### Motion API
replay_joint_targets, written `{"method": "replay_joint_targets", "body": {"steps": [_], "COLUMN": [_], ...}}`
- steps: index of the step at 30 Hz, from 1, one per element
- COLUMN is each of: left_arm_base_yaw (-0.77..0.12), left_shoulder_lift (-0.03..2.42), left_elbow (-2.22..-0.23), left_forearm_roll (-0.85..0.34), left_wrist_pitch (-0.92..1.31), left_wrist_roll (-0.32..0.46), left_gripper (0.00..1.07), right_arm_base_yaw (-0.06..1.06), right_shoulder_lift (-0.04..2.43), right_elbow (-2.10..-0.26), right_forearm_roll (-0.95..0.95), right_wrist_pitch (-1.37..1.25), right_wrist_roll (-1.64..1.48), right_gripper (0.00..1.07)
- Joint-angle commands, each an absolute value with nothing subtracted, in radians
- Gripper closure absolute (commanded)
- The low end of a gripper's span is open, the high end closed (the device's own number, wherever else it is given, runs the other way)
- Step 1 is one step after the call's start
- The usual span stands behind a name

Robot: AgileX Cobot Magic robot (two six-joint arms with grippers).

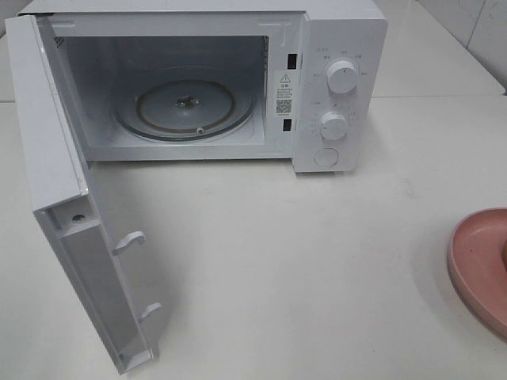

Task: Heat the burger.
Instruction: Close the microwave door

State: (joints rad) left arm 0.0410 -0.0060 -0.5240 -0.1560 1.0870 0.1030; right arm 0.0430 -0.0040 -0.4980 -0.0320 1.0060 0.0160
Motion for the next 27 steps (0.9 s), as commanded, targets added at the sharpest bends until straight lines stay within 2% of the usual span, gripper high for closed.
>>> {"method": "replay_joint_targets", "body": {"steps": [1,27], "left_arm_base_yaw": [0.039,0.039], "left_shoulder_lift": [-0.022,-0.022], "left_elbow": [-0.521,-0.521], "left_forearm_roll": [-0.16,-0.16], "left_wrist_pitch": [1.076,1.076], "left_wrist_roll": [0.104,0.104], "left_gripper": [0.07,0.07], "right_arm_base_yaw": [0.037,0.037], "right_shoulder_lift": [-0.03,-0.03], "right_elbow": [-0.498,-0.498], "right_forearm_roll": [-0.034,-0.034], "right_wrist_pitch": [0.994,0.994], "right_wrist_roll": [0.016,0.016], "right_gripper": [0.31,0.31]}}
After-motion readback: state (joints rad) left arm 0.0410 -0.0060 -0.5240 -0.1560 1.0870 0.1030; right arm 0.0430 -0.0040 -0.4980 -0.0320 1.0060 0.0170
